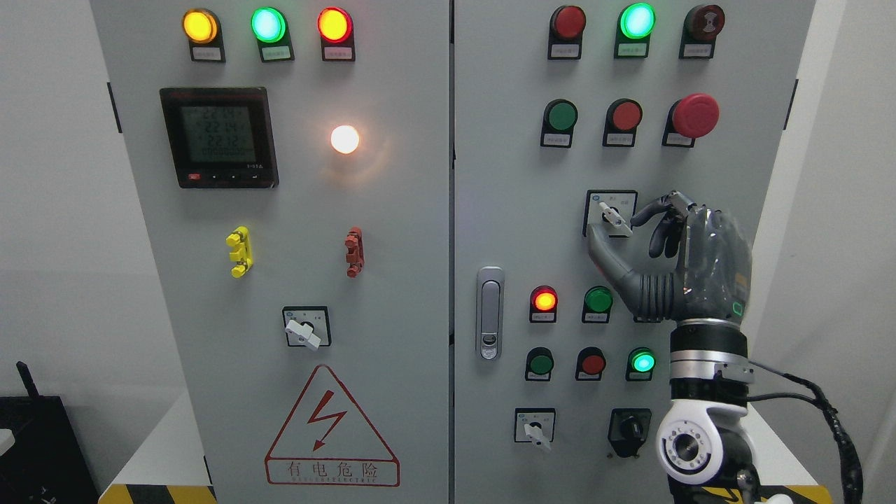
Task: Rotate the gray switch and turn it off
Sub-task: 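Pinch the rotary switch knob between right thumb and fingers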
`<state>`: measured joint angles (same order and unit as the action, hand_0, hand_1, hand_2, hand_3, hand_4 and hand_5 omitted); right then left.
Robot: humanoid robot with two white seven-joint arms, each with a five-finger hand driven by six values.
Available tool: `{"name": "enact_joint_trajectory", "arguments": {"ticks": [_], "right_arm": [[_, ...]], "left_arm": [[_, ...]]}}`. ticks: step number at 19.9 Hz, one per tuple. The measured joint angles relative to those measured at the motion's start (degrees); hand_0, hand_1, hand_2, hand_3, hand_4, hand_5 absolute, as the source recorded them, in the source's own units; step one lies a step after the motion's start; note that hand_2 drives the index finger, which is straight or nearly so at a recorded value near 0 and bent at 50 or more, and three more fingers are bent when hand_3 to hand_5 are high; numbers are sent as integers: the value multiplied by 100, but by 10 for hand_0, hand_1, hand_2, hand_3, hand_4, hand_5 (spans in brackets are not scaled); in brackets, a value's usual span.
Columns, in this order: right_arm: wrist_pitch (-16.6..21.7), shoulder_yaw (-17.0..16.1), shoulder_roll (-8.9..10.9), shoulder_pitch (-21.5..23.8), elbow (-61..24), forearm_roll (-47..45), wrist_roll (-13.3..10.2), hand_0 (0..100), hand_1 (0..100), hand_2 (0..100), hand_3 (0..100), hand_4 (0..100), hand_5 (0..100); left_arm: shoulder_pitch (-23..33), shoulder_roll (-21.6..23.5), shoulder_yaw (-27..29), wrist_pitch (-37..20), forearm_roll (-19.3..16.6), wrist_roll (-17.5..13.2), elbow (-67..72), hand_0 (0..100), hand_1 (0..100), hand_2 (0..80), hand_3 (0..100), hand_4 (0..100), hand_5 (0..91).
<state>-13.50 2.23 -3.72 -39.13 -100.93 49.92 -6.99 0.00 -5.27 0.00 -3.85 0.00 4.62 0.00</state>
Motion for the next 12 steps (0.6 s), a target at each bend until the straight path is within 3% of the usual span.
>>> {"name": "enact_joint_trajectory", "arguments": {"ticks": [12], "right_arm": [[-1,10,-4,-28,48,14,12,67,447,626,960,983,1000]], "left_arm": [[0,0,0,-24,0,0,0,120,389,0,0,0,0]]}}
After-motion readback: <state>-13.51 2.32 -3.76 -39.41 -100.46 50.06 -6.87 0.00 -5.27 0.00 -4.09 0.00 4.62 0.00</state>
